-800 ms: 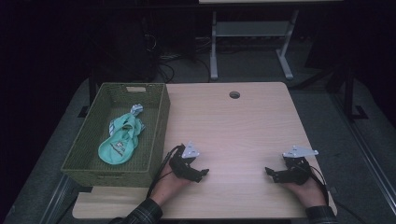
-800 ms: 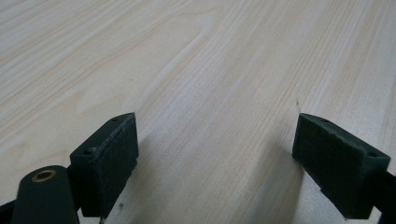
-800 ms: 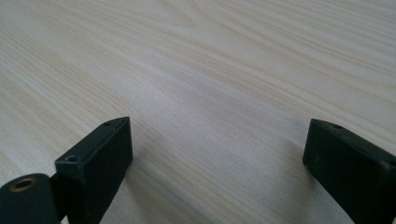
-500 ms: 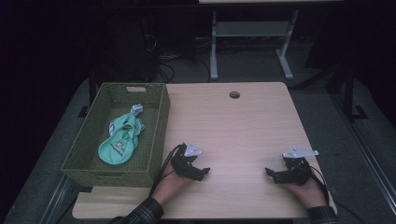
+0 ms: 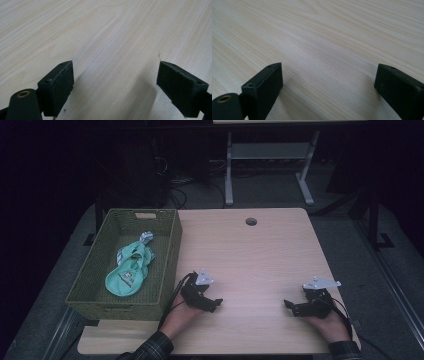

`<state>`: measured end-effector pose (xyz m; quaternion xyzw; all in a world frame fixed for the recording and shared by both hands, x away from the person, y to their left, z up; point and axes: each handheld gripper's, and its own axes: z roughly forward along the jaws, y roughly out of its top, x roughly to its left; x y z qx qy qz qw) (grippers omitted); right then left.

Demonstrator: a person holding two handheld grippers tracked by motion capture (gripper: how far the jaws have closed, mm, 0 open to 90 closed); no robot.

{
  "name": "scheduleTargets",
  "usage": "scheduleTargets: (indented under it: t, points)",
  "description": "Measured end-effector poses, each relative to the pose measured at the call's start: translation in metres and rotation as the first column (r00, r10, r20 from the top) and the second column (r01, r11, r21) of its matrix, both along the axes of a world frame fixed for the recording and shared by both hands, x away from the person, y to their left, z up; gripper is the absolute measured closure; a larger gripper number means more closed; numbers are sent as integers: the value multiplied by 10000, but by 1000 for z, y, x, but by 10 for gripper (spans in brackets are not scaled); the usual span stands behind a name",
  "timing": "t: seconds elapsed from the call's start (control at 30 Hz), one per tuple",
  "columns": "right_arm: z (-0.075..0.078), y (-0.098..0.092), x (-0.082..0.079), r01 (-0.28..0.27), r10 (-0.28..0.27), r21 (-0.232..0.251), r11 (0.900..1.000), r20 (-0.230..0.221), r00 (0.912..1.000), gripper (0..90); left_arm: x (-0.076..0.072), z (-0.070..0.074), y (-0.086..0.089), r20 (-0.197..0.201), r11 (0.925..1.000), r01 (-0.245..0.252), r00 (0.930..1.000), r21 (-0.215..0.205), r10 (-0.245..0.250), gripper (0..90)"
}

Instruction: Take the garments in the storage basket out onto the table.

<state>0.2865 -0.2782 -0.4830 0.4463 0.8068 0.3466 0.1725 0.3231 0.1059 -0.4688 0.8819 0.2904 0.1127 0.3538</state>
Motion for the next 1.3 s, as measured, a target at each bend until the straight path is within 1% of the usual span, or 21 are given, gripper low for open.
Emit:
scheduleTargets:
  t: [0.13,0.2,0.37,0.47,0.53,0.67,0.93,1.03,1.1,1.3]
  points:
    - [0,0,0,-32,32,-24,10000,57,10000,78,2,2,1,-73,10000,-49,10000,-3,49,137]
    - [0,0,0,-1,1,1,10000,-1,10000,78,2,3,1,-129,10000,-50,9999,-29,50,137]
    - [0,0,0,0,0,0,10000,1,10000,78,0,7,0,-47,10000,-33,10000,-16,33,137]
    - [0,0,0,0,0,0,10000,1,10000,78,0,8,0,-66,10000,-62,10000,17,62,138]
    - [0,0,0,0,0,0,10000,-1,10000,78,0,9,0,-107,9999,-10,9999,114,12,139]
    - [0,0,0,-4,4,-1,10000,2,10000,78,0,11,-1,-165,9999,-19,9999,111,21,139]
    - [0,0,0,-2,2,-1,10000,3,10000,78,1,16,0,-37,10000,-67,10000,46,67,138]
    - [0,0,0,-4,4,-2,10000,0,10000,78,1,19,1,-46,9999,-46,10000,92,46,139]
    - [0,0,0,-4,4,-1,10000,4,10000,78,1,19,0,-37,10000,-73,10000,35,73,139]
    - [0,0,0,-3,3,-1,10000,2,10000,78,2,22,-1,-34,9999,1,10000,167,-1,138]
